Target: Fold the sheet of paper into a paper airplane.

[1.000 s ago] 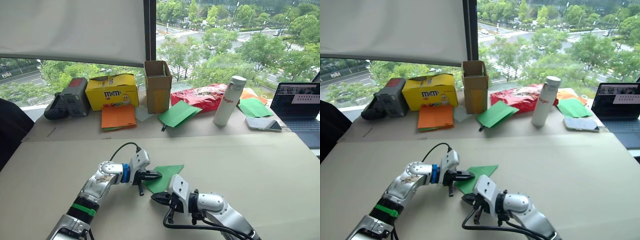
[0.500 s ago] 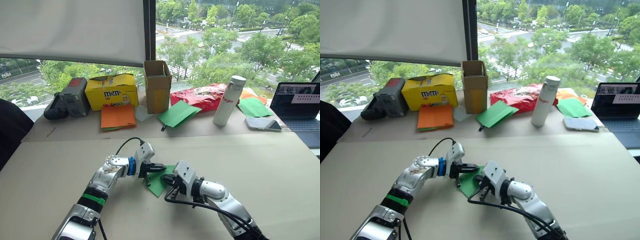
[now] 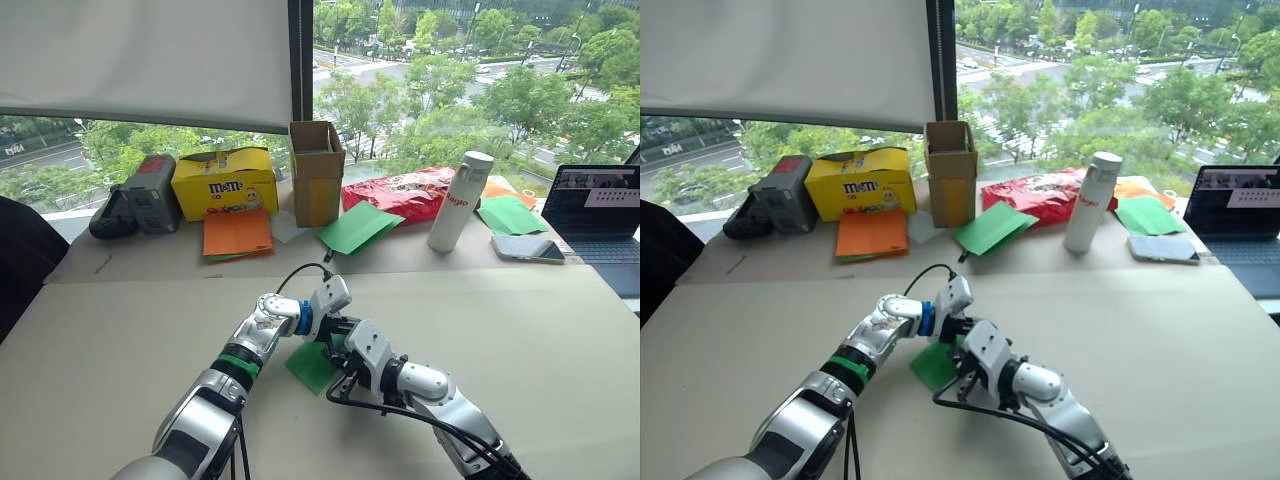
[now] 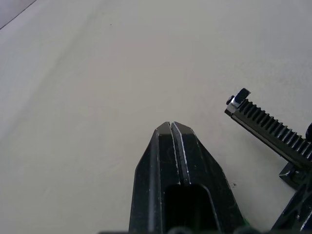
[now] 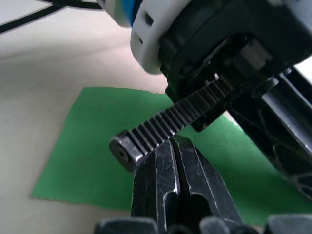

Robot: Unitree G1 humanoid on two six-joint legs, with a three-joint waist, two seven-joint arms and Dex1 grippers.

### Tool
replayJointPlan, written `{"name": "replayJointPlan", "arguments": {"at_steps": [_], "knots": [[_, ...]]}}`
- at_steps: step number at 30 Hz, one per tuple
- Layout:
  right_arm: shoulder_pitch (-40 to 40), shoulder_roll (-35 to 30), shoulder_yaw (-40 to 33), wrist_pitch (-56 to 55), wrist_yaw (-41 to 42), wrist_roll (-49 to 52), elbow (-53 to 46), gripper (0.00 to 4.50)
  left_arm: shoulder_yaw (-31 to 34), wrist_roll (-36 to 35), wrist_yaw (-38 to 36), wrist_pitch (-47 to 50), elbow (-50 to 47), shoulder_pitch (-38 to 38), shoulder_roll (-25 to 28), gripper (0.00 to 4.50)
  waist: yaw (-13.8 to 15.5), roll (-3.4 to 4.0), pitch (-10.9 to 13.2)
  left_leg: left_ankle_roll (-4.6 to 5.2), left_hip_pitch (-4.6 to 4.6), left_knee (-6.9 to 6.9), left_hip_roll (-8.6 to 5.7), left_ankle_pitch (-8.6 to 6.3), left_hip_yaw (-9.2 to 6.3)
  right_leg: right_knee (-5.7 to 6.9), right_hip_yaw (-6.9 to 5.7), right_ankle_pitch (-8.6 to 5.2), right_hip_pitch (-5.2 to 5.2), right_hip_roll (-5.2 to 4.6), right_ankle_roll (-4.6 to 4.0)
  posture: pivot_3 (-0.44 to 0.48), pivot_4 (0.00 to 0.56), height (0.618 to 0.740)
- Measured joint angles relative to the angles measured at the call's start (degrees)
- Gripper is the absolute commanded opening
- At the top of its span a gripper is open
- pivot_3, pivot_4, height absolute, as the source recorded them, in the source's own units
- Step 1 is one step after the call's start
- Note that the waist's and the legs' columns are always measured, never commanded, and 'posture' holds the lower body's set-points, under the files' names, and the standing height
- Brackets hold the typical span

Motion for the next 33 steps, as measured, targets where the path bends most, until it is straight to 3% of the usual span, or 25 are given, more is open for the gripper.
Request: {"name": "replayJointPlan", "arguments": {"at_steps": [9, 18, 25, 33], "knots": [[-0.1, -0.6, -0.5, 0.7, 0.2, 0.0, -0.4, 0.0, 0.1, 2.3, -0.2, -5.3, 3.0, 0.2, 0.8, 0.01, 0.1, -0.04, 0.0, 0.03, 0.01, 0.02, 0.0, -0.01, 0.01, 0.0, 0.0, 0.0, 0.01, 0.01, 0.0, 0.0, 0.15, 0.74], [-2.1, -1.0, 0.0, 0.8, 2.4, 0.0, 1.2, 0.0, 3.2, 0.7, -2.2, -1.5, -5.1, 5.7, 7.3, 0.01, -0.4, -0.05, 0.0, 0.02, 0.07, 0.0, 0.06, -0.01, 0.0, 0.05, 0.0, 0.0, 0.02, 0.04, 0.0, 0.0, 0.15, 0.74], [-3.9, -1.0, 0.7, 0.5, 4.0, 0.0, 2.9, 0.0, 5.8, -0.9, -4.6, 1.2, -12.0, 10.4, 15.4, 0.01, -0.6, -0.03, -0.1, 0.01, 0.13, -0.05, 0.11, -0.01, 0.0, 0.07, 0.02, 0.0, 0.01, 0.07, 0.0, 0.0, 0.15, 0.74], [-4.4, -1.6, 0.9, 0.1, 5.4, 0.0, 3.1, 0.0, 9.2, -6.2, -6.8, 11.1, -19.8, 15.5, 19.9, 0.01, -0.7, -0.02, -0.1, 0.01, 0.11, -0.06, 0.12, -0.01, 0.0, 0.09, 0.02, 0.0, -0.03, 0.06, 0.0, 0.0, 0.15, 0.74]]}}
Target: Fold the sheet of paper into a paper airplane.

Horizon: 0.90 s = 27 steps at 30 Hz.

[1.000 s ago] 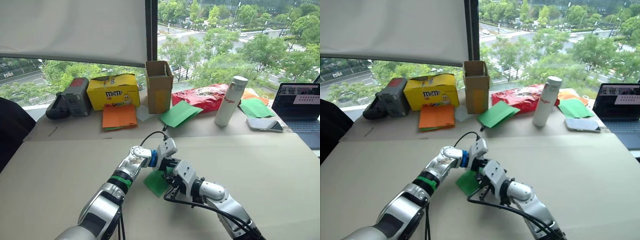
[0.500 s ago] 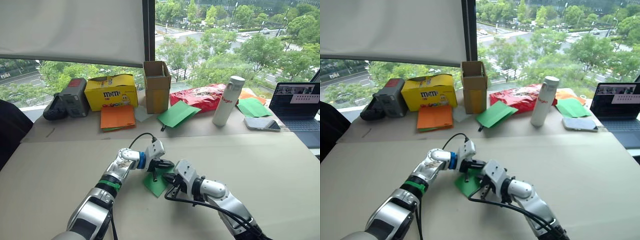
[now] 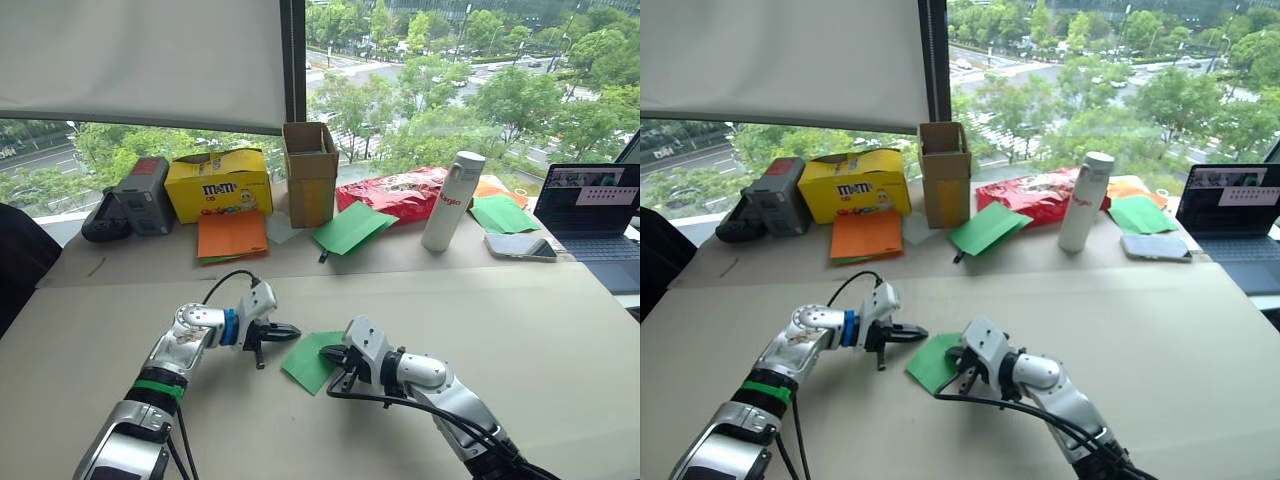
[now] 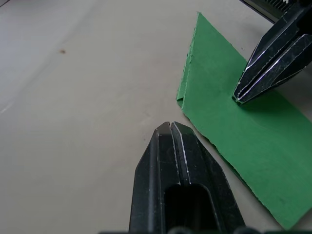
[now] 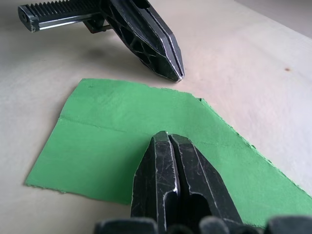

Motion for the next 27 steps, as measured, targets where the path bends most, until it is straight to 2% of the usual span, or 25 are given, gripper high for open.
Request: {"name": "replayJointPlan", "arguments": {"at_steps": [6, 7, 10, 11, 15, 20, 24, 27], "knots": [[-1.1, -2.3, -0.1, 1.2, 2.8, 0.7, -1.4, 0.0, 3.2, -5.7, -1.7, 6.9, -3.0, 0.5, 1.6, 0.01, 0.2, 0.01, 0.0, -0.01, -0.12, 0.02, -0.01, 0.0, 0.0, -0.01, -0.01, 0.0, -0.1, -0.01, 0.0, 0.0, 0.15, 0.74], [-1.4, -2.9, -0.1, 1.5, 3.5, 0.7, -1.7, 0.0, 3.5, -6.8, -2.5, 8.8, -3.4, 0.2, 2.2, 0.52, 0.2, 0.01, 0.0, -0.01, -0.16, 0.02, -0.02, 0.0, 0.0, -0.01, -0.01, 0.0, -0.13, -0.01, 0.0, 0.0, 0.15, 0.74], [-2.4, -5.4, -0.4, 2.6, 5.2, 0.6, -2.8, 0.0, 3.9, -10.1, -4.8, 15.3, -4.4, -1.5, 3.7, 1.57, 0.3, 0.01, 0.1, 0.0, -0.22, 0.03, -0.04, 0.0, -0.01, -0.02, -0.03, 0.0, -0.17, -0.02, 0.0, 0.0, 0.15, 0.74], [-2.4, -5.9, -0.5, 2.7, 5.5, 0.7, -3.2, 0.0, 3.8, -11.0, -5.8, 17.0, -4.9, -2.1, 4.1, 1.74, 0.3, -0.01, 0.1, 0.0, -0.22, 0.04, -0.06, 0.0, -0.01, -0.02, -0.03, 0.0, -0.17, -0.02, 0.0, 0.0, 0.15, 0.74], [-2.5, -9.2, -2.2, 5.9, 8.0, 2.2, -7.6, 0.0, 1.6, -11.9, -9.2, 19.6, -6.4, -6.6, 5.3, 3.14, 0.3, -0.01, 0.1, 0.0, -0.25, 0.04, -0.05, 0.0, -0.01, -0.05, -0.03, 0.0, -0.16, -0.03, 0.0, 0.0, 0.15, 0.74], [-2.6, -11.1, -4.1, 8.8, 8.6, 3.1, -12.3, 0.0, -1.9, -9.9, -8.5, 20.5, -4.8, -9.6, 3.3, 3.14, 0.3, -0.03, 0.2, 0.0, -0.26, 0.02, -0.06, 0.0, 0.0, -0.03, -0.03, 0.0, -0.15, -0.02, 0.0, 0.0, 0.15, 0.74], [-2.0, -11.6, -4.8, 10.4, 8.2, 3.1, -13.1, 0.0, -5.6, -10.0, -10.1, 29.9, 0.3, -14.3, 2.0, 3.14, 0.2, -0.07, 0.2, 0.02, -0.3, 0.05, -0.12, -0.01, 0.01, 0.03, -0.05, 0.0, -0.17, 0.01, 0.0, 0.0, 0.15, 0.74], [-1.7, -11.4, -4.9, 10.9, 7.3, 3.1, -13.7, 0.0, -6.5, -10.0, -10.6, 33.3, 4.0, -18.4, 0.2, 3.14, 0.3, -0.08, 0.2, 0.02, -0.3, 0.08, -0.12, -0.01, 0.01, 0.03, -0.06, 0.0, -0.14, 0.0, 0.01, 0.0, 0.15, 0.74]]}}
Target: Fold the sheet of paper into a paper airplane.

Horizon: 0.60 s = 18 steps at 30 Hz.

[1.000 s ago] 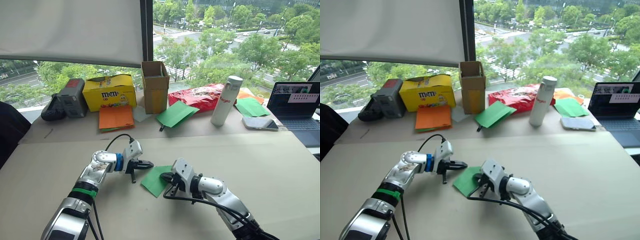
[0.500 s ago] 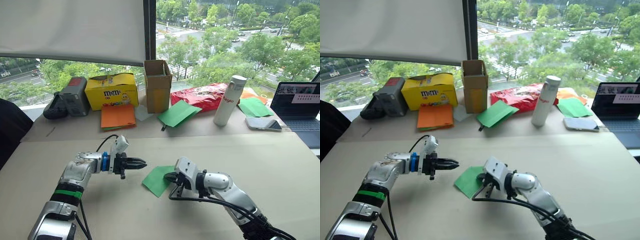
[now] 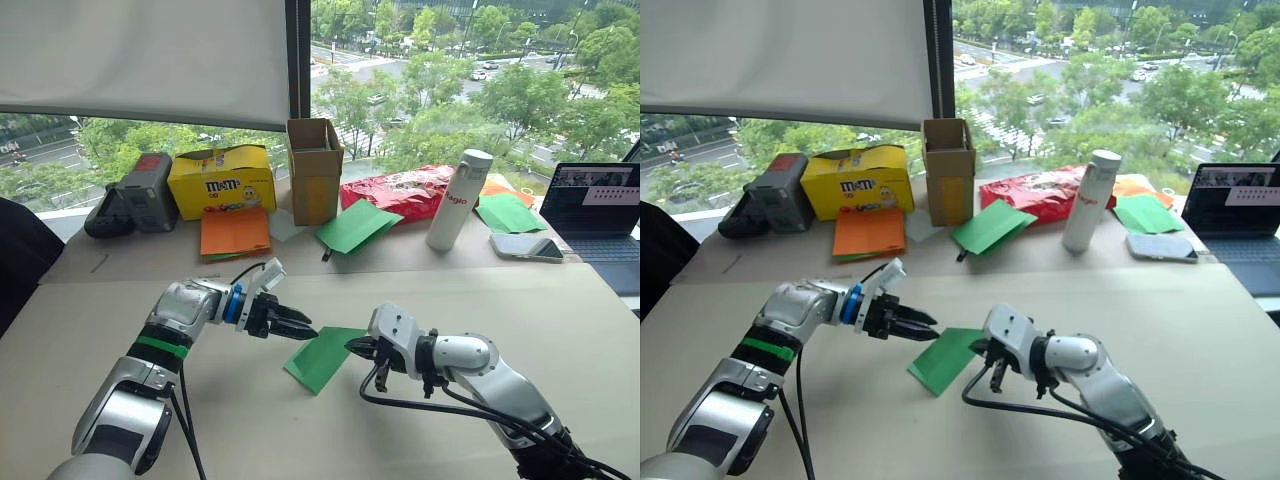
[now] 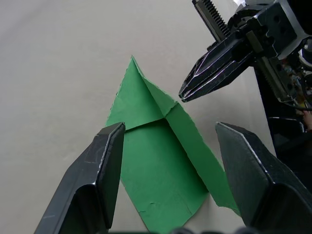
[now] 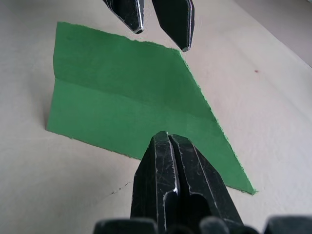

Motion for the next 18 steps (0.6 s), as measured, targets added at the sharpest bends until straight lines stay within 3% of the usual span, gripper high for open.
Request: {"name": "replayJointPlan", "arguments": {"at_steps": [4, 6, 8, 9, 11, 16, 18], "knots": [[0.6, 0.6, 0.0, 0.2, -1.4, -0.1, -0.3, 0.0, -2.9, 1.4, -0.1, 4.0, 8.0, -6.9, -3.1, 3.14, 0.1, -0.03, 0.0, 0.0, -0.01, 0.02, -0.08, 0.0, 0.0, 0.0, -0.02, 0.0, 0.02, 0.01, 0.0, 0.0, 0.15, 0.74], [0.9, 0.8, 0.0, 0.3, -2.0, -0.1, -0.4, 0.0, -5.0, 2.8, -0.3, 4.6, 10.3, -9.0, -4.0, 2.61, 0.0, -0.03, 0.0, 0.0, -0.01, 0.0, -0.07, 0.0, 0.01, 0.03, -0.02, 0.0, 0.02, 0.01, 0.0, 0.0, 0.15, 0.74], [1.3, 0.7, -0.2, 0.3, -2.6, -0.1, -0.7, 0.0, -7.8, 4.4, -1.7, 4.7, 11.4, -9.4, -4.3, 2.61, -0.4, -0.03, 0.0, 0.0, -0.01, -0.03, -0.05, 0.0, 0.02, 0.06, 0.01, 0.0, -0.02, 0.02, 0.0, 0.0, 0.15, 0.74], [1.5, 0.6, -0.4, 0.6, -2.8, -0.1, -0.8, 0.0, -9.4, 4.9, -2.5, 4.7, 11.9, -9.4, -4.7, 2.08, -0.4, -0.03, 0.0, 0.0, -0.06, -0.03, -0.04, 0.0, 0.02, 0.06, 0.0, 0.0, -0.05, 0.03, 0.0, 0.0, 0.15, 0.74], [1.5, 0.6, -0.7, 0.8, -3.1, -0.1, -0.9, 0.0, -10.6, 5.7, -3.2, 4.7, 13.0, -9.4, -5.9, 1.76, -0.3, -0.03, 0.0, 0.0, -0.11, -0.01, -0.03, 0.0, 0.02, 0.06, 0.0, 0.0, -0.1, 0.02, 0.0, 0.0, 0.15, 0.74], [1.6, 0.5, -1.2, 1.6, -3.8, -0.1, -1.4, 0.0, -11.4, 7.9, -2.3, 3.6, 17.2, -10.8, -8.3, 0.1, -0.1, -0.05, 0.0, 0.0, -0.15, 0.04, -0.03, 0.0, 0.01, 0.02, 0.0, 0.0, -0.09, 0.01, 0.0, 0.0, 0.15, 0.74], [1.7, 0.3, -1.3, 1.7, -3.9, -0.1, -1.5, 0.0, -10.9, 8.8, -1.4, 3.5, 18.8, -11.8, -8.5, 0.04, -0.1, -0.05, 0.0, 0.0, -0.14, 0.04, -0.04, 0.0, 0.01, 0.02, 0.01, 0.0, -0.09, 0.01, 0.0, 0.0, 0.15, 0.74]]}}
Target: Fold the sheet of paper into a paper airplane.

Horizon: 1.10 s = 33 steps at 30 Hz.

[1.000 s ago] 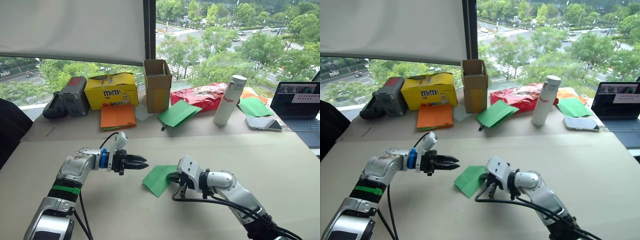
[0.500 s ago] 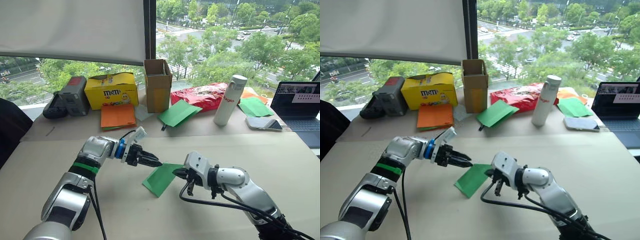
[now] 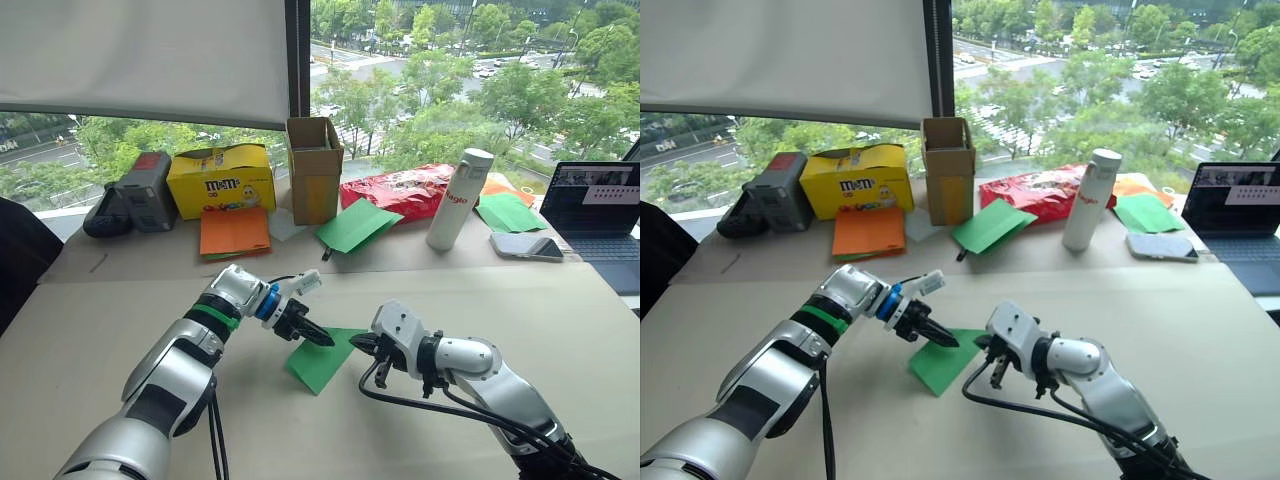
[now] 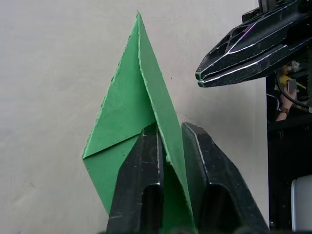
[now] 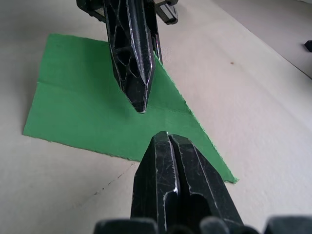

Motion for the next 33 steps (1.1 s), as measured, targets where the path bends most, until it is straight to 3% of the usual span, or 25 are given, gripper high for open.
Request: {"name": "replayJointPlan", "arguments": {"at_steps": [4, 7, 10, 13, 16, 19, 21, 24, 28, 33], "knots": [[0.5, -0.8, -0.7, 0.1, -0.4, 0.0, -0.4, 0.0, 2.1, 0.3, 2.8, 2.8, 1.2, -0.1, 0.0, 0.04, 0.0, 0.0, 0.0, 0.0, -0.01, 0.0, 0.01, 0.0, 0.0, 0.04, 0.0, 0.0, -0.02, 0.0, 0.0, 0.0, 0.15, 0.74], [0.6, -1.7, -2.4, 0.6, -1.2, 0.0, -0.9, 0.0, 6.9, -2.3, 6.5, 13.6, -1.8, 0.6, 0.1, 0.04, 0.0, 0.0, 0.0, 0.0, -0.03, 0.01, 0.03, 0.0, -0.01, 0.1, 0.0, 0.0, -0.05, 0.0, 0.01, 0.0, 0.15, 0.74], [0.6, -2.3, -4.1, 1.2, -1.5, 0.0, -1.0, 0.0, 16.0, -5.5, 12.9, 26.5, -6.8, 2.0, -0.7, 0.04, -0.1, 0.0, 0.0, 0.0, -0.03, 0.03, 0.05, 0.0, -0.02, 0.15, 0.0, 0.0, -0.06, 0.0, 0.02, 0.0, 0.15, 0.74], [0.6, -3.1, -5.1, 2.6, -1.8, 0.0, -1.1, 0.0, 30.8, -5.8, 25.1, 35.0, -11.4, 4.5, -5.4, 0.04, 0.1, 0.0, 0.0, -0.01, -0.01, 0.08, 0.07, 0.01, -0.05, 0.21, 0.01, 0.0, -0.05, -0.04, 0.02, 0.0, 0.15, 0.74], [0.7, -3.7, -6.5, 3.9, -2.5, 0.0, -1.1, 0.0, 43.7, -9.4, 38.7, 36.7, -13.3, 8.8, -10.0, 0.04, 0.1, 0.0, 0.0, -0.06, 0.01, 0.06, 0.07, 0.03, -0.03, 0.45, 0.09, 0.0, -0.17, -0.11, 0.02, 0.0, 0.15, 0.74], [0.6, -4.6, -9.1, 5.1, -4.1, -0.2, -1.0, 0.0, 58.3, -17.5, 58.8, 36.3, -25.3, 16.4, -21.2, 0.04, 0.5, -0.01, 0.0, -0.08, -0.09, 0.09, 0.09, 0.03, -0.03, 0.51, 0.19, 0.0, -0.31, -0.22, 0.02, 0.0, 0.15, 0.74], [0.2, -4.5, -9.5, 5.2, -5.1, -0.3, -0.9, 0.0, 63.7, -22.2, 69.5, 36.4, -31.7, 18.9, -27.3, 0.04, 1.3, -0.03, 0.0, -0.09, -0.08, 0.13, 0.06, 0.03, -0.03, 0.46, 0.22, 0.0, -0.28, -0.27, 0.02, 0.0, 0.15, 0.74], [-0.4, -4.4, -9.8, 5.2, -6.3, -0.5, -0.7, 0.0, 72.0, -28.3, 86.1, 37.3, -37.0, 19.2, -27.7, 0.04, 1.3, -0.16, 0.0, -0.21, -0.1, 0.15, 0.06, 0.08, 0.0, 0.49, 0.38, 0.0, -0.48, -0.19, 0.01, 0.0, 0.15, 0.74], [-0.3, -4.4, -10.1, 5.2, -7.4, -0.7, 0.1, 0.0, 81.4, -36.3, 103.1, 37.4, -40.0, 19.1, -27.7, 0.04, 1.4, -0.16, 0.0, -0.3, -0.07, 0.06, 0.04, 0.14, 0.0, 0.55, 0.49, 0.0, -0.56, -0.12, 0.01, 0.0, 0.15, 0.74], [-0.2, -4.4, -10.0, 5.2, -8.1, -0.7, 0.1, 0.0, 85.2, -48.8, 118.2, 37.4, -39.3, 19.1, -27.7, 0.04, 1.5, -0.18, 0.0, -0.3, -0.06, 0.06, 0.02, 0.14, 0.0, 0.55, 0.49, 0.0, -0.55, -0.13, 0.0, 0.0, 0.15, 0.74]]}}
